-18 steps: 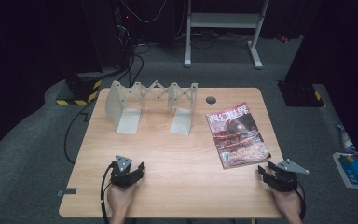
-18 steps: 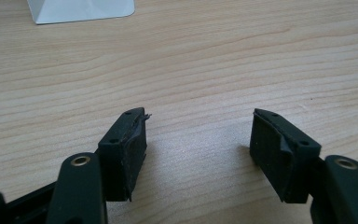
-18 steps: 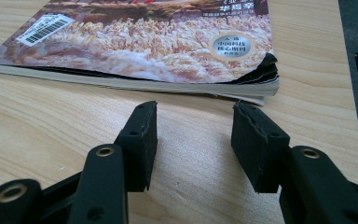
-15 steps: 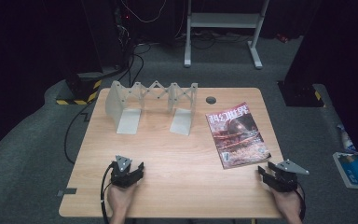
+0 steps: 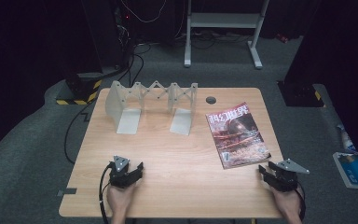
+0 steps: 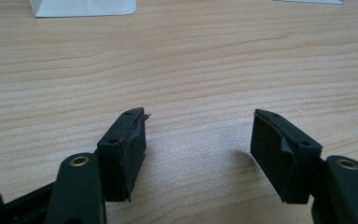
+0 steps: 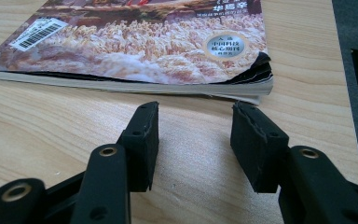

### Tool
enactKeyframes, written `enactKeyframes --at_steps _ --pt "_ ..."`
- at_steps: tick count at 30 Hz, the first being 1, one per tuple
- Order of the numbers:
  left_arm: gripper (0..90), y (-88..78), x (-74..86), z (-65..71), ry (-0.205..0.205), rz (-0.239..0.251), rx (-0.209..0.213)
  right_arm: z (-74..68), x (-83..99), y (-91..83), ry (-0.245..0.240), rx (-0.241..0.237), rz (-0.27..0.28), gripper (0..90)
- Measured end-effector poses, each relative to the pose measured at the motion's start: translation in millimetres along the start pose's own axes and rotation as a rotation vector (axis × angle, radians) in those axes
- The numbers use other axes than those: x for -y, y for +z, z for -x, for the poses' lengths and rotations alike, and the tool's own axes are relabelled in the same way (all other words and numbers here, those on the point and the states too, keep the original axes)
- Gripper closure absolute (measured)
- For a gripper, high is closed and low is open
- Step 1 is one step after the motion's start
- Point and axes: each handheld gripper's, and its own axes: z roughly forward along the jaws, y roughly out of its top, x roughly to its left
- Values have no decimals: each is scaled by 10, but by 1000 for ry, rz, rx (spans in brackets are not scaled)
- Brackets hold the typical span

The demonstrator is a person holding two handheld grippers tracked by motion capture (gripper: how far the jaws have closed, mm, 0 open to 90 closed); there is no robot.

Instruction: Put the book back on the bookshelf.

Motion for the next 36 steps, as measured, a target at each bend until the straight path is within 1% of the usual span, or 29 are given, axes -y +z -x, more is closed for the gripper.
enactKeyframes --at_steps 2,4,7,10,12,14,18,20,22,23,25,26,28,33,36 --pt "356 4 -2 0 3 0 -1 13 -1 -2 8 -3 3 520" --pt "356 3 -2 -3 -3 0 2 38 -4 -8 36 -19 3 517" --pt "356 3 -4 -5 5 -3 1 66 -3 -30 70 -37 -2 527" --pt "355 3 -3 -3 2 -1 2 60 5 -56 58 -43 8 602" --pt "356 4 -3 -3 -2 0 3 60 2 -66 47 -50 14 623" --pt "355 4 -3 -3 1 -1 1 64 1 -77 48 -50 26 634" --pt "356 12 -7 7 6 -2 -3 86 -7 -104 78 -48 46 650" --pt "352 9 -4 13 15 -3 -3 88 -6 -106 80 -47 50 663" --pt "352 7 -4 12 18 -5 -4 79 -9 -108 65 -46 50 678" --pt "352 7 -4 12 18 -5 -4 79 -9 -108 65 -46 50 678" --pt "353 3 -2 7 3 -2 0 97 -46 -97 51 -44 48 688" --pt "354 0 -2 4 1 -4 2 113 -65 -92 56 -42 49 688" --pt "355 0 -2 -1 0 -3 3 138 -116 -82 62 -40 46 691" --pt "356 2 -3 -2 2 -2 1 162 -217 -88 52 -35 62 696" --pt "358 3 -3 -1 2 -1 -2 193 -257 -58 68 -38 62 696"
